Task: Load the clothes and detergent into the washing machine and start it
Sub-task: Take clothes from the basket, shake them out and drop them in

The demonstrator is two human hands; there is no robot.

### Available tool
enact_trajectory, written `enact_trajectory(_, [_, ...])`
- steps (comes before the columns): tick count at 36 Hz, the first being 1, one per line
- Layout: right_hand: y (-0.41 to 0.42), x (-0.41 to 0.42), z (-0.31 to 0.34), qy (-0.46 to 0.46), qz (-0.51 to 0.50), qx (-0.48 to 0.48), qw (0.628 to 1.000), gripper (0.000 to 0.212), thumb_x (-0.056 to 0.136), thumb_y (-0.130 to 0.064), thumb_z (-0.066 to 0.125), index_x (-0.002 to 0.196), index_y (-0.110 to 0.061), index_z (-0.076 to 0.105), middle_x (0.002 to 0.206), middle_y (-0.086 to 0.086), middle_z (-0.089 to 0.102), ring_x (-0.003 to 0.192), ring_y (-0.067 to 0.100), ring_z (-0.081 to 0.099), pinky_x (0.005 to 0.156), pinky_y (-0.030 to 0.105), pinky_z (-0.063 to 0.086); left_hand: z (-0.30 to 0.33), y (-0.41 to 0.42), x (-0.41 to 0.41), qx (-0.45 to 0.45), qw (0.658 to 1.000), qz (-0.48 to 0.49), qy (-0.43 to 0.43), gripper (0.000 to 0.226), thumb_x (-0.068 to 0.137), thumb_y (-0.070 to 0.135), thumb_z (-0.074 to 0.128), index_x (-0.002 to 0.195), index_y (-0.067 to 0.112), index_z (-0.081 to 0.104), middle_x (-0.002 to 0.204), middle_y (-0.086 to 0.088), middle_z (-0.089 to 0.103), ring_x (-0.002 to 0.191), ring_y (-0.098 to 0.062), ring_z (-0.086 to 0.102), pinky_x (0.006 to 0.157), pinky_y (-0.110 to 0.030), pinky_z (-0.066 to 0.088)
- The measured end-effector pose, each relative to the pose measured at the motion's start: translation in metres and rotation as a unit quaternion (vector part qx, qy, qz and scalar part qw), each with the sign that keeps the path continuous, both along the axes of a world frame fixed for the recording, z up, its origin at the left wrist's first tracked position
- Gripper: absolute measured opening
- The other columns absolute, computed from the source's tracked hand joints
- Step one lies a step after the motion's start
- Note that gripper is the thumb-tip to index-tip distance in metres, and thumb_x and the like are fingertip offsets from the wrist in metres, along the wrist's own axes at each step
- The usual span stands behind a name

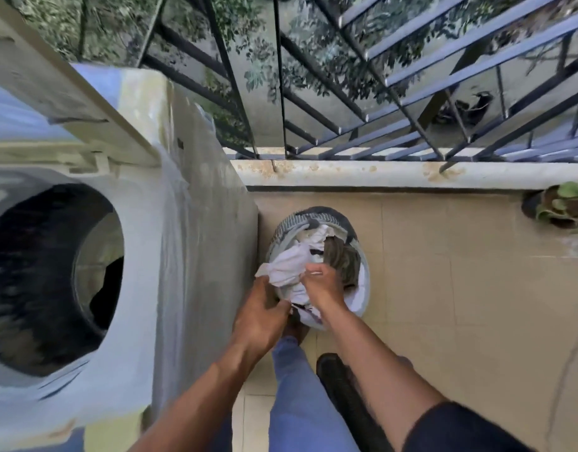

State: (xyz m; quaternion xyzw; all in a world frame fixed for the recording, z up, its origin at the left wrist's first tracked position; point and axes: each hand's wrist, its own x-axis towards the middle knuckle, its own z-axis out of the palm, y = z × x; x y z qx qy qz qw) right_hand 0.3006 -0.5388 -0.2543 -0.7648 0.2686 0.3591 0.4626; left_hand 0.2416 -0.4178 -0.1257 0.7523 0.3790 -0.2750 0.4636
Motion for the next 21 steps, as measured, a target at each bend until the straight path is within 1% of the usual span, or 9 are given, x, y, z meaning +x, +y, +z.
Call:
enact_trajectory(3, [0.003, 0.002, -0.047, 0.043, 0.038, -0.009, 0.998, 0.045, 0.093, -0.021, 0.068, 0.137, -0.014, 0.059, 0.128, 0.007, 0.064, 0.116, 0.032, 0.064, 0.096, 0.039, 0.054, -0.025, -0.002, -0.004, -0.009, 1.0, -0.007, 0.012, 0.056, 0.094, 0.017, 0.064, 0.146, 0.03, 0.052, 0.139, 0.013, 0.057, 0.135, -0.017, 0.054, 0.099, -0.022, 0.038])
enact_trajectory(6, [0.009, 0.01, -0.09, 0.081, 0.016, 0.0, 0.997, 0.068, 0.094, -0.034, 0.069, 0.152, -0.014, 0.04, 0.127, 0.012, 0.058, 0.108, 0.034, 0.063, 0.077, 0.039, 0.051, -0.048, -0.004, -0.003, -0.01, 1.0, -0.008, 0.013, 0.055, 0.094, 0.018, 0.064, 0.146, 0.028, 0.05, 0.147, 0.005, 0.057, 0.131, -0.017, 0.055, 0.094, -0.021, 0.036])
enact_trajectory(8, [0.015, 0.017, -0.111, 0.129, -0.046, 0.028, 0.99, 0.086, 0.093, -0.041, 0.069, 0.162, -0.027, 0.019, 0.133, 0.01, 0.053, 0.103, 0.032, 0.063, 0.071, 0.038, 0.053, -0.062, -0.005, -0.004, -0.012, 1.0, -0.003, 0.005, 0.054, 0.096, 0.019, 0.062, 0.147, 0.028, 0.049, 0.146, 0.006, 0.056, 0.121, -0.012, 0.055, 0.091, -0.021, 0.036])
enact_trajectory(10, [0.022, 0.025, -0.121, 0.17, -0.093, 0.061, 0.979, 0.091, 0.095, -0.041, 0.069, 0.162, -0.037, 0.008, 0.131, 0.009, 0.052, 0.094, 0.029, 0.063, 0.065, 0.038, 0.056, -0.075, -0.006, -0.005, -0.015, 1.0, 0.001, -0.002, 0.056, 0.097, 0.019, 0.061, 0.15, 0.031, 0.047, 0.145, 0.01, 0.056, 0.114, -0.005, 0.051, 0.091, -0.02, 0.036])
enact_trajectory(11, [0.024, 0.029, -0.127, 0.178, -0.105, 0.071, 0.976, 0.086, 0.097, -0.039, 0.069, 0.161, -0.038, 0.011, 0.131, 0.009, 0.054, 0.095, 0.029, 0.064, 0.061, 0.037, 0.058, -0.081, -0.007, -0.006, -0.017, 1.0, 0.006, -0.006, 0.058, 0.097, 0.02, 0.061, 0.151, 0.033, 0.046, 0.146, 0.012, 0.055, 0.115, -0.004, 0.052, 0.092, -0.019, 0.037])
enact_trajectory(13, [0.03, 0.035, -0.135, 0.181, -0.121, 0.088, 0.972, 0.064, 0.099, -0.033, 0.067, 0.153, -0.031, 0.033, 0.134, 0.011, 0.059, 0.095, 0.029, 0.068, 0.056, 0.034, 0.059, -0.089, -0.008, -0.008, -0.017, 1.0, 0.019, -0.009, 0.061, 0.097, 0.021, 0.062, 0.154, 0.034, 0.043, 0.145, 0.016, 0.054, 0.118, -0.002, 0.052, 0.092, -0.017, 0.036])
enact_trajectory(17, [0.034, 0.035, -0.138, 0.141, -0.139, 0.083, 0.977, 0.02, 0.098, -0.014, 0.07, 0.116, -0.01, 0.062, 0.121, 0.016, 0.068, 0.082, 0.025, 0.068, 0.045, 0.027, 0.057, -0.091, -0.008, -0.014, -0.014, 0.999, 0.032, 0.006, 0.055, 0.1, 0.017, 0.06, 0.15, 0.032, 0.045, 0.112, 0.028, 0.054, 0.093, 0.007, 0.048, 0.074, -0.008, 0.036])
enact_trajectory(19, [0.034, 0.034, -0.13, 0.097, -0.089, 0.054, 0.99, 0.01, 0.094, -0.014, 0.074, 0.1, -0.012, 0.066, 0.115, 0.016, 0.072, 0.082, 0.03, 0.071, 0.051, 0.032, 0.059, -0.083, -0.006, -0.017, -0.015, 0.999, 0.031, 0.003, 0.048, 0.099, 0.016, 0.06, 0.141, 0.037, 0.049, 0.096, 0.034, 0.046, 0.091, 0.004, 0.05, 0.068, -0.007, 0.037])
enact_trajectory(21, [0.034, 0.03, -0.113, 0.041, -0.034, 0.034, 0.998, 0.015, 0.089, -0.019, 0.078, 0.1, -0.011, 0.073, 0.108, 0.014, 0.074, 0.08, 0.034, 0.074, 0.063, 0.043, 0.063, -0.073, -0.004, -0.018, -0.015, 0.999, 0.028, -0.009, 0.043, 0.099, 0.016, 0.061, 0.137, 0.035, 0.051, 0.101, 0.026, 0.05, 0.106, -0.005, 0.053, 0.083, -0.016, 0.039])
